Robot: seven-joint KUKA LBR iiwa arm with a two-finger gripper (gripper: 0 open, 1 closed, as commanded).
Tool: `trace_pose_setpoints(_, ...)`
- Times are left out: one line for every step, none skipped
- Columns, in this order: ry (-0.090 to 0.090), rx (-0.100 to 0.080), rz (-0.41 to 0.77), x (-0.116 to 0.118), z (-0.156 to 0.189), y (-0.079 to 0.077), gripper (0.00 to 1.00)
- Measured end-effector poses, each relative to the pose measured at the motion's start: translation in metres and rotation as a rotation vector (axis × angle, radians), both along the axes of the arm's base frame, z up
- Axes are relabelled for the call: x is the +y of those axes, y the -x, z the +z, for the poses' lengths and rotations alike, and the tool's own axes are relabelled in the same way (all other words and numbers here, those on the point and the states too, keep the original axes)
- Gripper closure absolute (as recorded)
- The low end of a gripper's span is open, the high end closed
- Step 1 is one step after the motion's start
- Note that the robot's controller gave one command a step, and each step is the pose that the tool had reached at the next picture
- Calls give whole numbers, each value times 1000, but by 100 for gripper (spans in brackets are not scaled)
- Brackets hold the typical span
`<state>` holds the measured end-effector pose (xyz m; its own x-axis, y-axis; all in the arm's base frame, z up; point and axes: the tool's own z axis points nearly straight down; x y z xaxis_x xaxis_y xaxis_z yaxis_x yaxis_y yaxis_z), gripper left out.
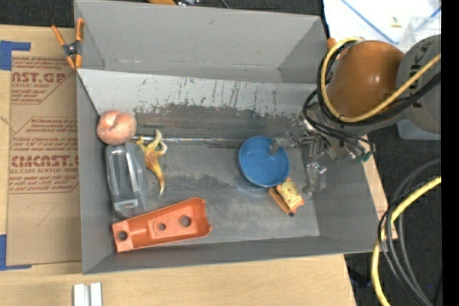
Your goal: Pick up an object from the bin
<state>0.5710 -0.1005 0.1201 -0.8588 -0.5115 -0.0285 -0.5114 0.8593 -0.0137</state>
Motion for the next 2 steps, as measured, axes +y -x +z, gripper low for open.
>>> trace_pose_setpoints(5,-6,115,3,-9,14,0)
trace_pose_setpoints(6,1,209,19,-49,-6,0)
